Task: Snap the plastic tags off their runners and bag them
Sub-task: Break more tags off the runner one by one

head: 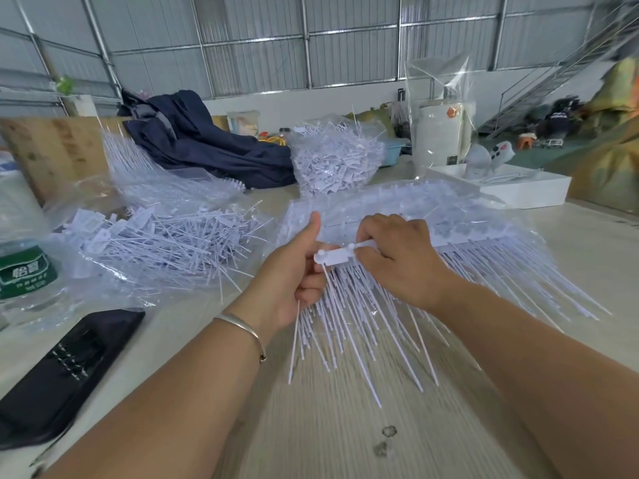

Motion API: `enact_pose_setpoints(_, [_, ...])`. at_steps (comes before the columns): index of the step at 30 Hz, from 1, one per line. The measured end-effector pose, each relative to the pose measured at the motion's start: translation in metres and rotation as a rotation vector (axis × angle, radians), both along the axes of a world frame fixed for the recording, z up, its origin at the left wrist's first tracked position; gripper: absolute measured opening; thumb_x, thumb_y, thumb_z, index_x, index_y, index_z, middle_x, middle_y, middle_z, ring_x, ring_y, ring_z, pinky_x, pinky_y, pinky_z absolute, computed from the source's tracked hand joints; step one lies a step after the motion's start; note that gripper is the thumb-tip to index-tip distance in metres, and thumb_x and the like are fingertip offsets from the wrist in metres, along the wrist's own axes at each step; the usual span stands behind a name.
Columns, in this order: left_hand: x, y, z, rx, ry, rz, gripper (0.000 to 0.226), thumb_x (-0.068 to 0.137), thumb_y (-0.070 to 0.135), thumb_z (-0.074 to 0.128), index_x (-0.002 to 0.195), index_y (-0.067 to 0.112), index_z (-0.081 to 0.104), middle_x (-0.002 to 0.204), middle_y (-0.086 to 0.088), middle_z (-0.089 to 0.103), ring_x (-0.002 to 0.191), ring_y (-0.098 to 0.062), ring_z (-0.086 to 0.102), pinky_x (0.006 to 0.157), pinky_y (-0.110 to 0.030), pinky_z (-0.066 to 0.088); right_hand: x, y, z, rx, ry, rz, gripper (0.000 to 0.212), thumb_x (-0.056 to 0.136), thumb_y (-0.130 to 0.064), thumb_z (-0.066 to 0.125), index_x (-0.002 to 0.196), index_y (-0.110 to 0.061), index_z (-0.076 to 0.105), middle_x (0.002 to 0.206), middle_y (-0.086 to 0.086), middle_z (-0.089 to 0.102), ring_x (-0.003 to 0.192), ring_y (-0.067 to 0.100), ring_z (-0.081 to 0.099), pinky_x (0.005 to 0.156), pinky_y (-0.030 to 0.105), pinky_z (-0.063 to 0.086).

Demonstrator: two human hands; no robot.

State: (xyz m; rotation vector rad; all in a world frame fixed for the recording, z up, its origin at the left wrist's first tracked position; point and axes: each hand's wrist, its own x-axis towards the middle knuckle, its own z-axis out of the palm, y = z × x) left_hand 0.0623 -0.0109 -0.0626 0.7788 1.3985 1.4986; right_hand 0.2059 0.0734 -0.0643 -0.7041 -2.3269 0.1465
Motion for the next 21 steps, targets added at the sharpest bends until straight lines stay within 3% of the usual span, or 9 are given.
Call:
enact_pose_setpoints(2, [0.003,-0.003,0.001,0.017,0.126,-0.004,0.033,0.069,0.047,0.080,0.077,0.017,0.071,0.051,0.009,0.033,0.038,-0.005,0.022,0.033,-0.017,0.017,0.000,0.001,-0.001,0.000,0.009,-0.016,0.008,0.092,-0.020,0.048,0.085,-0.019,0.048,0.081,-0.003,0.054,0.084,0.019,0.049,0.090,0.037,0.027])
enact_pose_setpoints(5, [0.002,-0.003,-0.002,0.025,0.186,0.035,0.017,0.075,0.022,0.082,0.080,0.012,0.068,0.047,0.011,0.030,0.037,-0.005,0.024,0.033,-0.017,0.020,0.002,0.003,-0.003,-0.012,0.045,-0.015,0.009,0.093,-0.027,0.051,0.086,-0.021,0.049,0.072,-0.008,0.052,0.078,0.014,0.050,0.092,0.036,0.025])
enact_pose_setpoints(9, [0.000,-0.002,-0.003,0.081,0.094,0.076,0.019,0.080,0.021,0.079,0.072,0.017,0.062,0.054,0.009,0.028,0.038,-0.006,0.022,0.034,-0.018,0.017,0.008,0.011,0.000,-0.108,0.087,-0.126,0.024,0.094,-0.045,0.050,0.082,-0.024,0.050,0.063,-0.010,0.050,0.074,0.013,0.053,0.091,0.037,0.024])
enact_pose_setpoints(13, [-0.003,-0.002,-0.005,0.104,0.141,0.113,0.029,0.083,0.021,0.077,0.072,0.020,0.050,0.050,0.010,0.026,0.037,-0.005,0.022,0.035,-0.018,0.019,0.014,0.017,0.003,-0.200,0.105,-0.192,0.036,0.091,-0.052,0.053,0.070,-0.024,0.045,0.062,-0.010,0.046,0.071,0.014,0.050,0.095,0.040,0.025])
enact_pose_setpoints(16, [-0.005,-0.001,-0.005,0.093,0.140,0.133,0.021,0.083,0.021,0.076,0.079,0.016,0.056,0.050,0.010,0.027,0.036,-0.005,0.023,0.035,-0.017,0.020,0.015,0.017,0.003,-0.300,0.155,-0.104,0.041,0.090,-0.049,0.058,0.064,-0.024,0.039,0.060,-0.008,0.038,0.063,0.010,0.044,0.092,0.039,0.025])
enact_pose_setpoints(18, [-0.006,-0.001,-0.005,0.099,0.064,0.105,0.017,0.083,0.019,0.075,0.081,0.015,0.058,0.050,0.010,0.027,0.036,-0.004,0.022,0.033,-0.017,0.017,0.016,0.016,0.002,-0.407,0.256,0.025,0.045,0.089,-0.043,0.063,0.061,-0.022,0.036,0.059,-0.008,0.031,0.056,0.008,0.035,0.081,0.037,0.026])
enact_pose_setpoints(21, [-0.005,-0.003,-0.004,0.126,-0.115,-0.020,0.019,0.076,0.020,0.073,0.080,0.017,0.054,0.051,0.010,0.024,0.035,-0.003,0.019,0.032,-0.015,0.012,0.015,0.013,0.005,-0.561,0.371,0.168,0.046,0.089,-0.037,0.065,0.070,-0.002,0.044,0.065,0.002,0.032,0.057,0.011,0.031,0.070,0.030,0.026])
